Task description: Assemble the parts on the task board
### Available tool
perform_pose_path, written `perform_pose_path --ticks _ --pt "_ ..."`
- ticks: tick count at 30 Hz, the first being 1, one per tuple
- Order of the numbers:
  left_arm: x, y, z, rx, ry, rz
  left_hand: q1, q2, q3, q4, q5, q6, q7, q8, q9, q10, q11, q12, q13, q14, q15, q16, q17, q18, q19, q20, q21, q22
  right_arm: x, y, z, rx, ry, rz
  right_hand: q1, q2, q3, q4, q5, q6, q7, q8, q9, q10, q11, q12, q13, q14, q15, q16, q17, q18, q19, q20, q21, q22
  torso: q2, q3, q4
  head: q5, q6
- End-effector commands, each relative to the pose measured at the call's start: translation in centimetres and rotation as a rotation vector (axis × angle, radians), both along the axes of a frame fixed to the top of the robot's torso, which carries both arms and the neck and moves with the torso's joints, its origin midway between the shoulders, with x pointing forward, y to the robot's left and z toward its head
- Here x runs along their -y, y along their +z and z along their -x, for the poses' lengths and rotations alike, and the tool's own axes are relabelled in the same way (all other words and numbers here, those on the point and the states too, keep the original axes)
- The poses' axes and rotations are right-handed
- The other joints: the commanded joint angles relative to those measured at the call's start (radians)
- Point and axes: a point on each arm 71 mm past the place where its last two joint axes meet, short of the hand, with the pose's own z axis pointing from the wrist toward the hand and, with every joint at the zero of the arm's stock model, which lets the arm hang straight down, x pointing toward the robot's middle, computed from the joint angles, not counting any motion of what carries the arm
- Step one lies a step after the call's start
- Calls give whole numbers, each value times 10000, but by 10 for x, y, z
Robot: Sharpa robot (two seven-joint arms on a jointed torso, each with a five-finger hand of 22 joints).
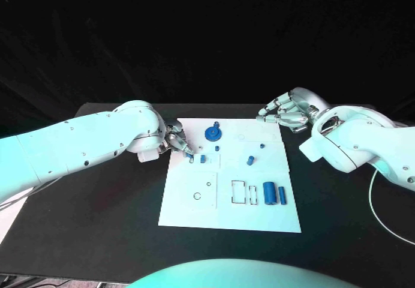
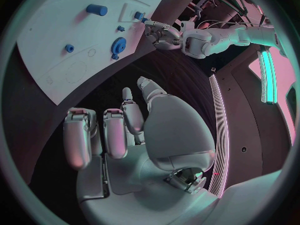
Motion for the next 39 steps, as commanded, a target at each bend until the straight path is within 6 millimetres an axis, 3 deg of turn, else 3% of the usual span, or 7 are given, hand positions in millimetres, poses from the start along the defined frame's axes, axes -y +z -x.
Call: perform_pose_path --ticks 1,39 --pt "2 -1 1 83 -519 -339 -41 53 1587 -1613 51 124 -17 26 -18 77 -2 38 14 1054 -92 31 2631 -117 470 -74 47 1749 -1 -1 1 -20 167 43 101 15 -23 26 55 -78 12 67 9 -31 -14 -16 28 546 84 -58 -5 142 -17 25 -45 296 5 9 -1 2 -27" --pt "5 -7 5 -384 -1259 -885 -150 -24 1658 -1778 181 253 -39 -15 -111 169 -21 92 105 1054 -104 31 2631 -132 491 -81 101 1797 -2 -1 1 -53 196 57 101 15 -23 26 55 -78 12 67 9 -31 -14 -16 28 546 84 -58 -5 142 -17 25 -45 296 -5 12 -2 5 -129"
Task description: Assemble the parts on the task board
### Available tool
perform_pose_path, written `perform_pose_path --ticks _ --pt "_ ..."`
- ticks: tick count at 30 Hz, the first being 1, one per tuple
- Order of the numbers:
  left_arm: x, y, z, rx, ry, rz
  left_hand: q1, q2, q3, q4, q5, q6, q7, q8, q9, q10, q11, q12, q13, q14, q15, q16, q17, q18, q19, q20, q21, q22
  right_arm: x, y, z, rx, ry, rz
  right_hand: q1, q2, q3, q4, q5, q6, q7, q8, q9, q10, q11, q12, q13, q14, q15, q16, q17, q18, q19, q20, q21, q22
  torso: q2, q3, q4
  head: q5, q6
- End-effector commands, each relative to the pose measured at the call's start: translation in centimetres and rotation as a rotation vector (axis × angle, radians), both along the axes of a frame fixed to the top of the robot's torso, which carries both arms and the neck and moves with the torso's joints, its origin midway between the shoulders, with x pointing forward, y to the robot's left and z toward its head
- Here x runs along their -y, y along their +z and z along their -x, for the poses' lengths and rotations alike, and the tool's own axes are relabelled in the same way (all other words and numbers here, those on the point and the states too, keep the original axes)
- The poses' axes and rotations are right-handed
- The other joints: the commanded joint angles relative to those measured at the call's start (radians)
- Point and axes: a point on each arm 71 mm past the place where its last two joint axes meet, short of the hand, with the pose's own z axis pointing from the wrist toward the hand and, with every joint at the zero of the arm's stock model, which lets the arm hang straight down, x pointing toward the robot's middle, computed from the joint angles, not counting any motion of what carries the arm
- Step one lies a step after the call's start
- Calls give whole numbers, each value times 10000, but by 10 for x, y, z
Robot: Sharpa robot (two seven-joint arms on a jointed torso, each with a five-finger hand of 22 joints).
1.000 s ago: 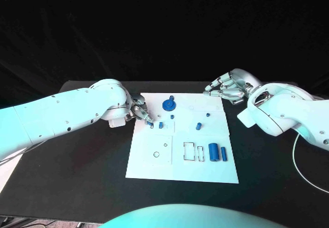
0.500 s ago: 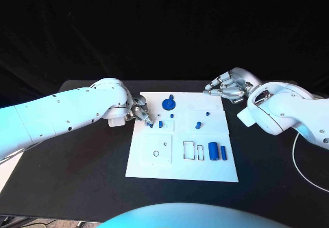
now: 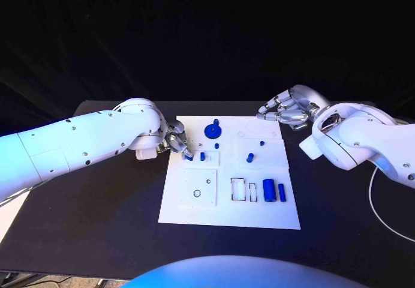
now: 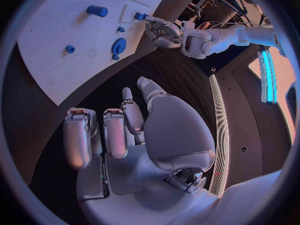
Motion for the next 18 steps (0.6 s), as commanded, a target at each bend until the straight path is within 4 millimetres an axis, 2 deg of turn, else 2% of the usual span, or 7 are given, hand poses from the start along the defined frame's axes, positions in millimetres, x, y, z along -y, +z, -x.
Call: perform_pose_path --ticks 1,11,18 --pt "1 -3 2 -147 -233 -170 -60 65 1590 -1650 49 92 -24 64 10 65 10 35 3 1029 -79 30 2634 -131 491 -81 64 1800 -2 0 1 -10 169 42 101 15 -23 26 56 -78 12 67 13 -31 -14 -16 30 546 84 -58 -4 142 -17 25 -45 292 1 0 -5 16 0" --pt "6 -6 1 -417 -235 -237 -177 96 1576 -1624 84 126 -18 35 -34 84 20 9 -20 1029 -75 30 2634 -108 450 -81 -30 1747 -2 0 1 -11 177 39 101 15 -23 26 56 -78 12 67 13 -31 -14 -16 30 546 84 -58 -4 142 -17 25 -45 292 3 8 -6 27 -18" --pt "8 -12 1 -810 -15 -380 -644 449 1100 -1257 -21 249 -57 -43 -169 152 11 22 15 1029 -70 30 2634 -99 429 -70 -79 1739 -2 0 1 -22 181 43 101 15 -23 26 56 -78 12 67 13 -31 -14 -16 30 546 84 -58 -4 142 -17 25 -45 292 5 8 -13 15 -41"
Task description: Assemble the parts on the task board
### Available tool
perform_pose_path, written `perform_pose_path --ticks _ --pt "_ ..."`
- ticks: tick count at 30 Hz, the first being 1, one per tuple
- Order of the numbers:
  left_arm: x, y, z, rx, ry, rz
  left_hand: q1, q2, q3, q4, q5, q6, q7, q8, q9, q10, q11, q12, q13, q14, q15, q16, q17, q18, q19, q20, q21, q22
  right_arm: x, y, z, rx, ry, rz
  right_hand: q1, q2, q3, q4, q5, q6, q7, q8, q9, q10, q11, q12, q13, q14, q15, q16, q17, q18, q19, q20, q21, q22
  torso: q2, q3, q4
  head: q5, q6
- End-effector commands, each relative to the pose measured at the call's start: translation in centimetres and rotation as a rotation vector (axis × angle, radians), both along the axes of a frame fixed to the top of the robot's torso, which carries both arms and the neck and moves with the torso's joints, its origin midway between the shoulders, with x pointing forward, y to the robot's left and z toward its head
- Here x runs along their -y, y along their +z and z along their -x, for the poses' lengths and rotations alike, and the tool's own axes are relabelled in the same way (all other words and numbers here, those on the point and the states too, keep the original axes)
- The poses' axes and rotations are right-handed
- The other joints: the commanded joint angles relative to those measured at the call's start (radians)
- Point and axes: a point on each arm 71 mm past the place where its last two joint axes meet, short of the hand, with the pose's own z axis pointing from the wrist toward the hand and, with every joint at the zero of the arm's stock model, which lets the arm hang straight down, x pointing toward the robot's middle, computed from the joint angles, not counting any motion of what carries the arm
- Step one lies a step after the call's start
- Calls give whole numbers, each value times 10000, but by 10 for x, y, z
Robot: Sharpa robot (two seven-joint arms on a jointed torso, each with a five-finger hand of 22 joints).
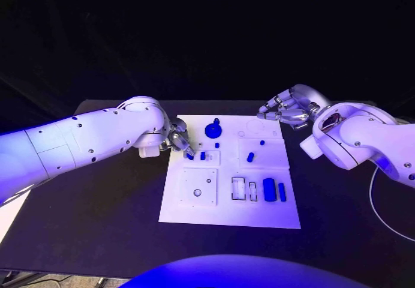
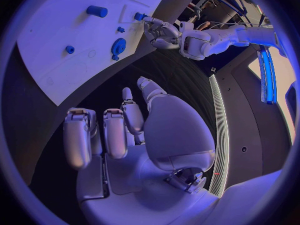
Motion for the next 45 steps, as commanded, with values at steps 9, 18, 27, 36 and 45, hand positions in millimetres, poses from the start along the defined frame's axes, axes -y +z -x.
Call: perform_pose_path --ticks 9,18,27,36,45 --pt "0 -14 6 -918 111 -489 -401 395 488 -727 -423 245 -89 -178 -197 94 6 105 149 1031 -91 30 2635 -111 453 -84 -7 1783 -1 0 1 -30 163 51 101 15 -23 26 56 -78 12 67 15 -31 -14 -17 30 546 84 -58 -4 142 -17 25 -45 294 -1 4 -6 -36 -36" --pt "-1 -14 5 -918 302 -660 -751 307 -379 -381 -459 388 -131 -270 -378 107 -21 155 238 1031 -110 30 2635 -119 470 -98 7 1815 -1 0 1 -31 156 36 110 7 -35 32 105 -85 13 76 27 -31 -13 -19 32 548 84 -59 -1 143 -19 24 -49 289 -4 -2 7 -53 -41" --pt "-6 -12 3 -483 731 -646 -1249 -71 -2362 362 -542 605 -147 -362 -620 134 -33 215 353 1031 -127 30 2635 -129 496 -122 27 1861 -1 0 1 -28 145 3 107 2 -41 36 112 -90 15 76 29 -56 -12 -65 -2 539 84 -83 -47 150 -34 24 -64 259 -6 -8 -1 -75 -10" --pt "-11 -2 2 418 1258 258 -1030 24 -3955 1174 -2659 739 -209 -338 -795 247 -82 357 558 1031 -172 30 2635 -165 577 -164 163 1968 0 0 1 -31 129 -3 107 2 -41 36 112 -90 15 76 29 -56 -12 -65 -2 539 84 -83 -47 150 -34 24 -64 259 -4 -11 0 -124 30" --pt "-13 12 1 1143 1929 2427 -749 110 -4986 1936 -2769 515 -123 -297 -903 -118 -7 -290 -128 1031 -122 30 2635 -27 355 -129 -462 1675 1 -1 1 -56 155 15 104 -4 -47 40 120 -99 17 74 31 -75 -10 -97 -25 534 85 -98 -75 153 -42 24 -73 243 3 -5 8 -143 61"
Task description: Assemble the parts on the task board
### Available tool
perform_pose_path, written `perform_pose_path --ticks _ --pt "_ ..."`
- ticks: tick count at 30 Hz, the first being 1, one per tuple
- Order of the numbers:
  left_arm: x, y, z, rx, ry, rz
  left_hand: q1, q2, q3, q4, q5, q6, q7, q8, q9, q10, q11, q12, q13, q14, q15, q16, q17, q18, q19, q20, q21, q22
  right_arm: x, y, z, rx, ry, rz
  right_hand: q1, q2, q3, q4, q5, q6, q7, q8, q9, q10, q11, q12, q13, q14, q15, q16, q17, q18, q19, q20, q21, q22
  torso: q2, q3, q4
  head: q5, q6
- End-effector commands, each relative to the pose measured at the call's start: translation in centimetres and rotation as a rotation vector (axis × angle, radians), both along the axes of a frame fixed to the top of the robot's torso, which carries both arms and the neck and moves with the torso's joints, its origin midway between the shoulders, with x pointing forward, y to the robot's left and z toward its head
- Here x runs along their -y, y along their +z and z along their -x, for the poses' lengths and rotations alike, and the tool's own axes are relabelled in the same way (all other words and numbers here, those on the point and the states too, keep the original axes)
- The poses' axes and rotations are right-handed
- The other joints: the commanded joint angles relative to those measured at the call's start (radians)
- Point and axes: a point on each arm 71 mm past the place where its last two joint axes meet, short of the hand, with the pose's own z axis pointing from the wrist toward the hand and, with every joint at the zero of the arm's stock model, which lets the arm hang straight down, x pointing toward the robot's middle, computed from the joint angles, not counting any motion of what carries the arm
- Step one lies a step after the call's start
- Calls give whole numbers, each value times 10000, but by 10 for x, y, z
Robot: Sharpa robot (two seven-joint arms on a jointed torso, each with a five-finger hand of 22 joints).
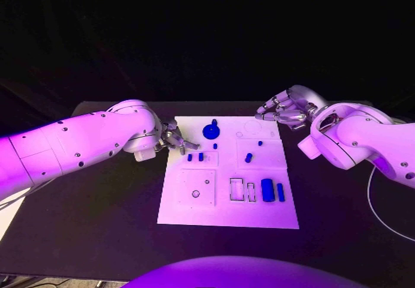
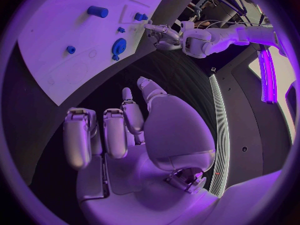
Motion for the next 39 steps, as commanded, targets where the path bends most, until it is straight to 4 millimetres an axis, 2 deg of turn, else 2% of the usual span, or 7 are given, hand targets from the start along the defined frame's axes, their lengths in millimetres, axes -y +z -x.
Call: perform_pose_path --ticks 1,4,10,19,26,31,39 --pt "5 8 -3 686 521 1958 110 48 -352 154 -32 -239 119 -18 -53 -420 54 -635 -689 1068 15 31 2631 49 184 1 -597 1495 -1 -1 0 -18 177 33 104 -4 -45 37 44 -70 -12 35 16 -75 -10 -33 -13 534 85 -59 -15 153 -42 24 -33 238 0 9 8 -15 22" --pt "5 11 -5 857 744 2860 174 131 -804 164 -2 -778 359 -187 -166 -1531 251 -2287 -2429 788 174 -565 1771 362 -446 118 -2173 703 -1 -1 0 -24 185 37 104 -4 -45 37 44 -70 -12 35 16 -75 -10 -33 -13 534 85 -59 -15 153 -42 24 -33 238 3 7 7 -19 28" --pt "11 18 -9 1862 102 3719 2274 198 -1007 -376 206 -2176 1075 -808 -648 -3371 1018 -3635 -3339 -1570 800 -4979 -3172 1285 -3139 626 -8229 -2529 -1 -2 0 -38 189 40 104 -4 -45 37 44 -70 -12 35 16 -75 -10 -33 -13 534 85 -59 -15 153 -42 24 -33 238 9 4 10 -48 48" --pt "43 23 -5 4963 -2939 3896 5471 86 500 -1505 114 -1913 1292 -2417 -2138 -3929 1301 -6647 -6212 -2772 1121 -7997 -6125 1407 -3243 925 -9795 -3873 -1 -2 1 -44 216 38 115 3 -42 39 61 -83 -10 33 19 -81 -10 -43 -18 533 86 -63 -17 154 -44 25 -36 234 10 -6 -4 -159 127" --pt "61 17 -2 5640 -4350 2719 5208 -323 444 -1489 87 -1535 1120 -3175 -2679 -3745 1363 -7487 -7139 -1260 1008 -6411 -4922 1357 -2262 937 -9612 -3968 -2 -3 1 -67 252 43 133 12 -34 34 74 -89 -12 33 22 -78 -11 -37 -12 533 86 -64 -17 153 -43 25 -36 237 11 3 -5 -167 166" --pt "67 8 -3 5253 -4649 1580 4989 -365 277 -1426 78 -1000 1135 -3539 -2965 -3247 1244 -7690 -7552 250 913 -2558 -1038 613 -258 792 -4548 -942 -3 -3 1 -79 285 47 147 20 -27 31 87 -92 -12 34 24 -79 -12 -38 -12 534 85 -63 -13 153 -42 25 -35 240 16 3 -7 -185 184" --pt "74 -2 -8 4947 -4683 560 4966 -285 293 -1387 85 -413 1023 -3682 -3104 -2835 1157 -7877 -7810 358 830 -2200 -863 432 50 710 -3255 -88 -4 -3 1 -82 316 48 164 30 -19 27 112 -96 -11 36 28 -77 -13 -35 -9 534 85 -64 -12 152 -41 25 -35 242 6 6 -6 -212 174"
